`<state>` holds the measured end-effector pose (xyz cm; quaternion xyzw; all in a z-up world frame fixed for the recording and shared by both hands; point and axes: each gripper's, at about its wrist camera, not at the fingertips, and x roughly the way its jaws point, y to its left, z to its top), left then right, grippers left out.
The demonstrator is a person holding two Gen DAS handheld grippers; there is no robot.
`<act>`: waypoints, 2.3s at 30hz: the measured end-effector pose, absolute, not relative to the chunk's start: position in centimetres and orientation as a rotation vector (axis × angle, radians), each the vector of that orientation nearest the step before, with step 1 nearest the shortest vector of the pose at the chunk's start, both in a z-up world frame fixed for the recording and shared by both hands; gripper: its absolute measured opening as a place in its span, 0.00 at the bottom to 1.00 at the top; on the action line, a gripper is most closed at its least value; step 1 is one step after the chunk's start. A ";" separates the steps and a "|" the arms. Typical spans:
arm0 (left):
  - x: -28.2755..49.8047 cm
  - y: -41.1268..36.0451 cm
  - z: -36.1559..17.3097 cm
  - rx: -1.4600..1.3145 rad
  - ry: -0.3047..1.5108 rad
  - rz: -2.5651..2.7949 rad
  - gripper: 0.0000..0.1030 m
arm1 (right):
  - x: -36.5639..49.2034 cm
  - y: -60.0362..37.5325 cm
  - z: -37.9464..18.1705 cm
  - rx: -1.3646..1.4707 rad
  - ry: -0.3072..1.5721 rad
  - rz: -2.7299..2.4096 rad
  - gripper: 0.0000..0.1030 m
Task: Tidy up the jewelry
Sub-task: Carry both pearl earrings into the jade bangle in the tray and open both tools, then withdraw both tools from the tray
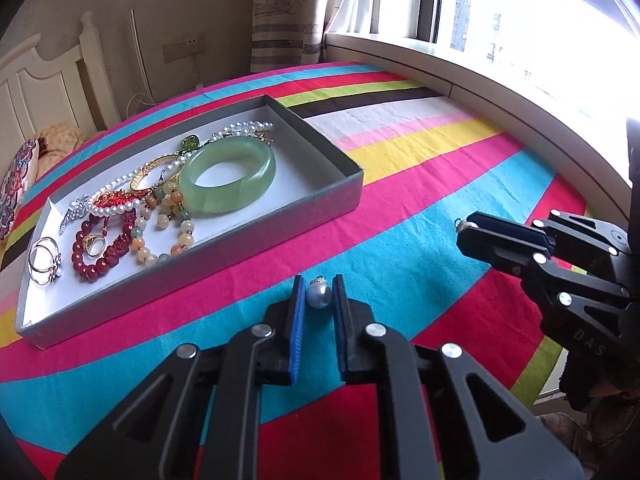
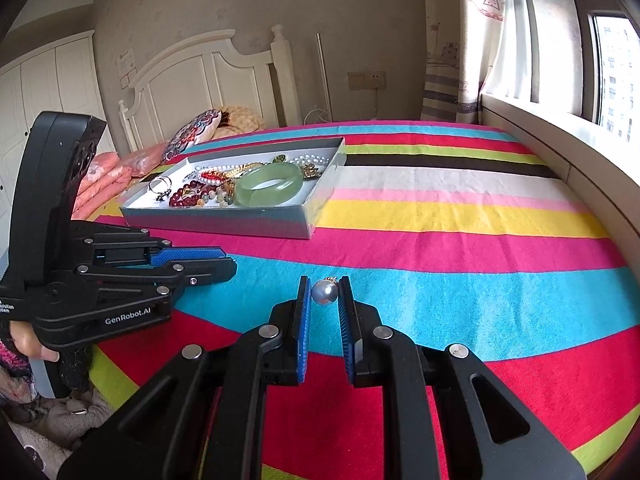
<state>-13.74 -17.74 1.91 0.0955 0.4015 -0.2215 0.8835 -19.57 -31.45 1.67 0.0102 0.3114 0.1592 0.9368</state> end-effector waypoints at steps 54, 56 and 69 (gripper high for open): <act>-1.1 -11.8 6.2 -0.152 0.813 -0.438 0.12 | -6.5 -19.8 3.7 -0.180 0.710 0.402 0.15; -1.0 -11.9 6.1 -0.143 0.820 -0.440 0.12 | -6.3 -19.7 3.6 -0.180 0.719 0.400 0.16; -1.5 -11.0 6.6 -0.149 0.771 -0.388 0.62 | -6.4 -20.7 3.9 -0.128 0.714 0.385 0.35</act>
